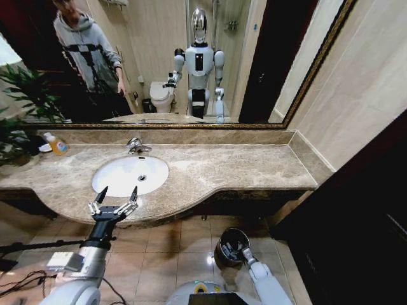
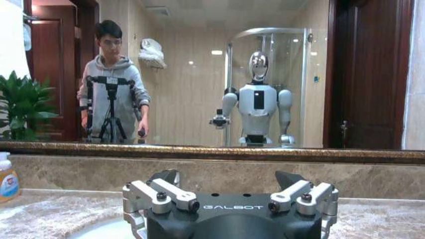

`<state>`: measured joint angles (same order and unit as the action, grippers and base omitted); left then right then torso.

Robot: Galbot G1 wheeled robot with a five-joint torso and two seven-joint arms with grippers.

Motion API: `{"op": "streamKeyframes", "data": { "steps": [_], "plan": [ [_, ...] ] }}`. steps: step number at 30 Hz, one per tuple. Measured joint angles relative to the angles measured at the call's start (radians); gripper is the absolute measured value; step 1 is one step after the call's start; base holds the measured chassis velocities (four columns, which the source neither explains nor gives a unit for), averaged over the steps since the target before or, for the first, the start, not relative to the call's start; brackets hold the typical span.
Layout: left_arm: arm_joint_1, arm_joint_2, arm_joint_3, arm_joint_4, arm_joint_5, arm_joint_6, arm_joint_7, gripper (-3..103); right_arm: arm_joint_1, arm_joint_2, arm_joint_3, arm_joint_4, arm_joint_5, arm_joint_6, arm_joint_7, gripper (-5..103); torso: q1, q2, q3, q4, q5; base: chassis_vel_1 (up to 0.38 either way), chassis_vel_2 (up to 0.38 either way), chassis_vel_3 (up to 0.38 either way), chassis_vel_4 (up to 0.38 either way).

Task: Pick up the trash from the sink and place it in the trash bin.

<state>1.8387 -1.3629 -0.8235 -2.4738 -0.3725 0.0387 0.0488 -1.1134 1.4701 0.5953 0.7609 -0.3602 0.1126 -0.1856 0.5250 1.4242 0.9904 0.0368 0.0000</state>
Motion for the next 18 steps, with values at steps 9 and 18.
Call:
{"op": "streamKeyframes", "data": {
  "steps": [9,18],
  "plan": [
    [0.000,0.000,0.000,0.000,0.000,0.000,0.000,100,-0.133,-0.014,-0.007,0.163,0.158,0.013,0.012,100,0.000,0.000,0.000,-0.0001,0.0000,0.000,0.000,0.000,0.000],
    [0.000,0.000,0.000,0.000,0.000,0.000,0.000,100,-0.315,-0.025,-0.016,0.485,0.342,0.004,0.036,100,0.000,0.000,0.000,0.0000,0.0001,0.000,0.000,0.000,0.000]
  ]
}}
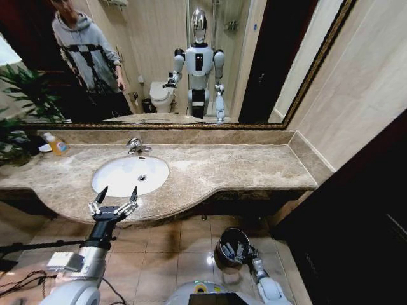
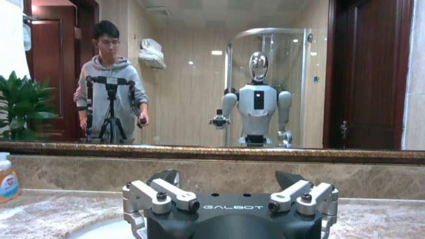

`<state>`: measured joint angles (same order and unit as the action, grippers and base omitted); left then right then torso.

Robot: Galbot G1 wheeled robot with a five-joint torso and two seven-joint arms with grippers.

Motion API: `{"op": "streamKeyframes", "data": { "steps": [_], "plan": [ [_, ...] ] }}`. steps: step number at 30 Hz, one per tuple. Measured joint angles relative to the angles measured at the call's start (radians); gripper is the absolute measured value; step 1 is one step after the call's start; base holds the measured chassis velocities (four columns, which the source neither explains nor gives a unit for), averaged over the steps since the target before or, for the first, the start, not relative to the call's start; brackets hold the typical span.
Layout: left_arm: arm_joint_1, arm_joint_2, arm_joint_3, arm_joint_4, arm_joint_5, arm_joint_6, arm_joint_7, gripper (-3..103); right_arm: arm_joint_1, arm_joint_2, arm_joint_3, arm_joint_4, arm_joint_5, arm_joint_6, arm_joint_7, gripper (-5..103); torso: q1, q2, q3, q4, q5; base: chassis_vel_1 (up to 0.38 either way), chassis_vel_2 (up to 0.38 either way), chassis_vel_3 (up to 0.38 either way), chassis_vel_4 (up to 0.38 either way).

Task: Pick up the trash from the sink and place it in the trash bin.

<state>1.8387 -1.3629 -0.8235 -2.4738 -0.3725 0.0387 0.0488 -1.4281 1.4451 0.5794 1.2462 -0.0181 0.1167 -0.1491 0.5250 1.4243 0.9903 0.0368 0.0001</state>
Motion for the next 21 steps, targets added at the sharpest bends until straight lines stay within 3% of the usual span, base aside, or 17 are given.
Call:
{"op": "streamKeyframes", "data": {
  "steps": [10,13,21],
  "plan": [
    [0.000,0.000,0.000,0.000,0.000,0.000,0.000,100,-0.115,0.017,0.028,0.298,0.121,0.008,0.045,100,0.000,0.000,0.000,0.0001,-0.0002,0.000,0.000,0.000,0.000],
    [0.000,0.000,0.000,0.000,0.000,0.000,0.000,100,-0.203,0.015,0.047,0.500,0.207,0.000,0.070,100,0.000,0.000,0.000,0.0000,-0.0002,0.000,0.000,0.000,0.000],
    [0.000,0.000,0.000,0.000,0.000,0.000,0.000,100,-0.347,0.027,0.052,0.801,0.235,-0.005,0.090,100,0.000,0.000,0.000,0.0000,-0.0001,0.000,0.000,0.000,0.000]
  ]
}}
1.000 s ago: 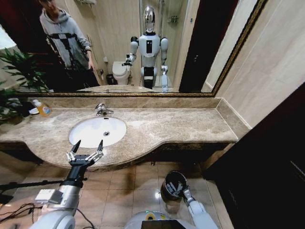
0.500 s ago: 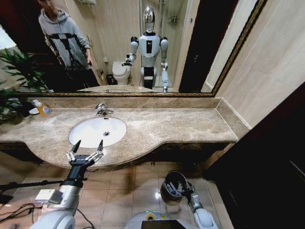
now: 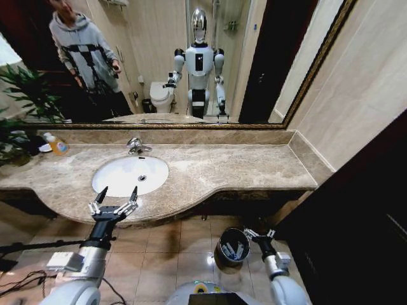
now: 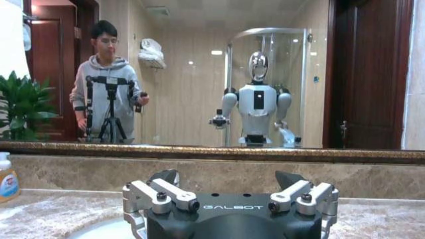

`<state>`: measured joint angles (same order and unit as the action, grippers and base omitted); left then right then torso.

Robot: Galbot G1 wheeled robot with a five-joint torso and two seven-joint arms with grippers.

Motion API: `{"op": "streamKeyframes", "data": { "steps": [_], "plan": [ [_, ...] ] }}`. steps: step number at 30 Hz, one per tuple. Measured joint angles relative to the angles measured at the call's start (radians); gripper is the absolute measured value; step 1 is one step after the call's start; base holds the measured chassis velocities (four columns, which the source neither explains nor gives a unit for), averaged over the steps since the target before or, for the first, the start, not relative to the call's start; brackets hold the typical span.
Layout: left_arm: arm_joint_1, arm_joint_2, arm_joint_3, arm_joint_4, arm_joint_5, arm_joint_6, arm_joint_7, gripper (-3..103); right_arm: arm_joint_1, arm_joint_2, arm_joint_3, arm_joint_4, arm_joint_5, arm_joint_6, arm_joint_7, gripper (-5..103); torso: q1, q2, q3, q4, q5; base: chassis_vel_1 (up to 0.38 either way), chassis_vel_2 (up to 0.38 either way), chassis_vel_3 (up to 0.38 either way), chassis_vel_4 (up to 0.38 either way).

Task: Pick up the trash from the sink and place it in the trash bin.

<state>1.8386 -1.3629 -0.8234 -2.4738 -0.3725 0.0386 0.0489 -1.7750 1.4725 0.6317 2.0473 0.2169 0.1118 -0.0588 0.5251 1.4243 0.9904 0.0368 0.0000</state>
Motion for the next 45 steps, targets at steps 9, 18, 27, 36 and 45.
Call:
{"op": "streamKeyframes", "data": {
  "steps": [9,18,27,36,45],
  "plan": [
    [0.000,0.000,0.000,0.000,0.000,0.000,0.000,100,-0.046,0.034,0.006,0.255,-0.009,-0.053,0.005,100,0.000,0.000,0.000,0.0000,0.0000,0.000,0.000,0.000,0.000],
    [0.000,0.000,0.000,0.000,0.000,0.000,0.000,100,0.012,0.042,0.005,0.436,-0.012,-0.194,0.011,100,0.000,0.000,0.000,0.0000,-0.0001,0.000,0.000,0.000,0.000],
    [0.000,0.000,0.000,0.000,0.000,0.000,0.000,100,0.055,0.017,0.001,0.465,0.006,-0.255,0.019,100,0.000,0.000,0.000,0.0000,0.0000,0.000,0.000,0.000,0.000],
    [0.000,0.000,0.000,0.000,0.000,0.000,0.000,100,0.066,0.005,-0.001,0.459,0.006,-0.280,0.018,100,0.000,0.000,0.000,0.0000,0.0000,0.000,0.000,0.000,0.000],
    [0.000,0.000,0.000,0.000,0.000,0.000,0.000,100,0.067,0.004,-0.001,0.456,0.005,-0.280,0.018,100,0.000,0.000,0.000,0.0000,0.0000,0.000,0.000,0.000,0.000]
  ]
}}
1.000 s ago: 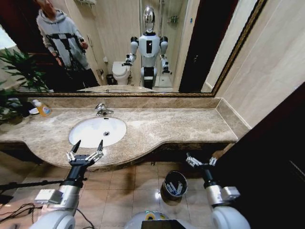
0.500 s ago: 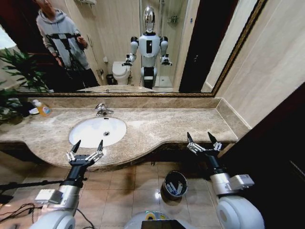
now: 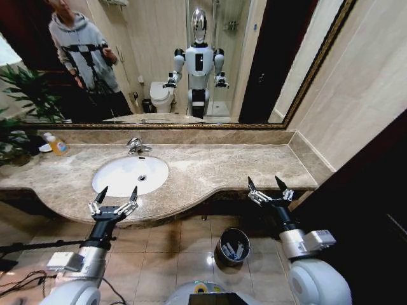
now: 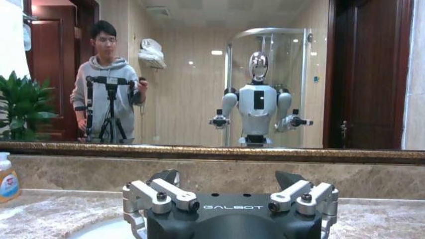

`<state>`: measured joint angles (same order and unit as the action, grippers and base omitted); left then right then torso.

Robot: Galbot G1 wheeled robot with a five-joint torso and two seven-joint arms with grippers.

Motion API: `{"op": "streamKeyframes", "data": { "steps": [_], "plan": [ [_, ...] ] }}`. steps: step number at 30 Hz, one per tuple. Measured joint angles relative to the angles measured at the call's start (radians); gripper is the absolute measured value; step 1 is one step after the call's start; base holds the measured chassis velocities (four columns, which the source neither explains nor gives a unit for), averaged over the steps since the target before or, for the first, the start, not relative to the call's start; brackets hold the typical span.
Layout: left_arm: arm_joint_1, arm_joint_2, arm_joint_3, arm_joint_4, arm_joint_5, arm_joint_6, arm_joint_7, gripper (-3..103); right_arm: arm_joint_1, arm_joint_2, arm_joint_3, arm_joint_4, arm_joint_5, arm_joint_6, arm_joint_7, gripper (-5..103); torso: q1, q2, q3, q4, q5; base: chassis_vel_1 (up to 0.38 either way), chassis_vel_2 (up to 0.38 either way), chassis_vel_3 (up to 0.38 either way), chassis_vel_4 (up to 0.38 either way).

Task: Pick up the trash from the sink and place it in the trash bin.

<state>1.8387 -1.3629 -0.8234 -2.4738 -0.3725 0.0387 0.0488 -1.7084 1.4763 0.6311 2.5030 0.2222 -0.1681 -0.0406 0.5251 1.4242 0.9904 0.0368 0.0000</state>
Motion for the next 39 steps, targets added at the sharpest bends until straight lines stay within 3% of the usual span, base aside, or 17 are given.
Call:
{"op": "streamKeyframes", "data": {
  "steps": [39],
  "plan": [
    [0.000,0.000,0.000,0.000,0.000,0.000,0.000,100,0.000,0.000,0.000,-0.003,-0.001,0.003,0.000,100,0.000,0.000,0.000,0.0000,0.0000,0.000,0.000,0.000,0.000]
  ]
}}
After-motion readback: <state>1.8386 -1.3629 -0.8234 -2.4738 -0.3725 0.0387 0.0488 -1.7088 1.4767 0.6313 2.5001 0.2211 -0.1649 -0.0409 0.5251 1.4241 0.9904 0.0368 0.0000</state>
